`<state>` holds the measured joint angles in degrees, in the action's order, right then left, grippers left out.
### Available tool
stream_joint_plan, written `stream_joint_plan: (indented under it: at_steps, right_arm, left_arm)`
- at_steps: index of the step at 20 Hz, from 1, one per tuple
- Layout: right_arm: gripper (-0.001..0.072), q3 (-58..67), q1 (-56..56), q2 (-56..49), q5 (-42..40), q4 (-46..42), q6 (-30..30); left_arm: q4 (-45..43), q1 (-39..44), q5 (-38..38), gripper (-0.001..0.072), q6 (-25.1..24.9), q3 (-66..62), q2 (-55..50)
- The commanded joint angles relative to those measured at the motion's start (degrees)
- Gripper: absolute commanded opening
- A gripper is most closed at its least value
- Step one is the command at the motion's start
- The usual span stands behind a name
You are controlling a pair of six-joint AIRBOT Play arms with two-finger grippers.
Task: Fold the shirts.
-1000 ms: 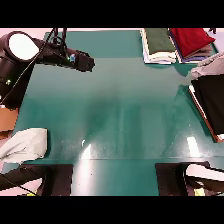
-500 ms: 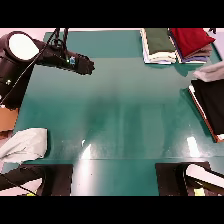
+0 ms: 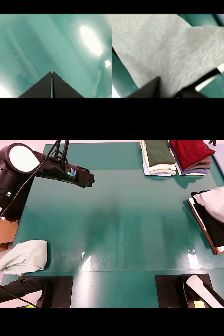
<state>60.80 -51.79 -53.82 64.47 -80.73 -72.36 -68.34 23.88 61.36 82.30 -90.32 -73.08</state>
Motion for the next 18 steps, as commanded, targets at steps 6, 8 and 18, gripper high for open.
stream_joint_plan:
  at_steps: [6, 8, 18]
  right_arm:
    - [0.0566, 2.56, -3.85, 3.52, 1.95, 14.47, -0.22]
    - [0.0564, 6.54, 2.60, 3.52, 1.92, 23.17, -0.22]
    - [0.0400, 10.16, 47.15, 3.45, -3.32, 28.06, -0.22]
  left_arm:
    - [0.00, 0.02, 0.11, 0.0024, -0.28, 0.02, -0.02]
    - [-0.02, 0.02, -0.68, 0.0024, -0.26, 0.02, 0.00]
    - [-0.33, -0.11, -4.83, 0.0024, -0.24, 0.02, 0.00]
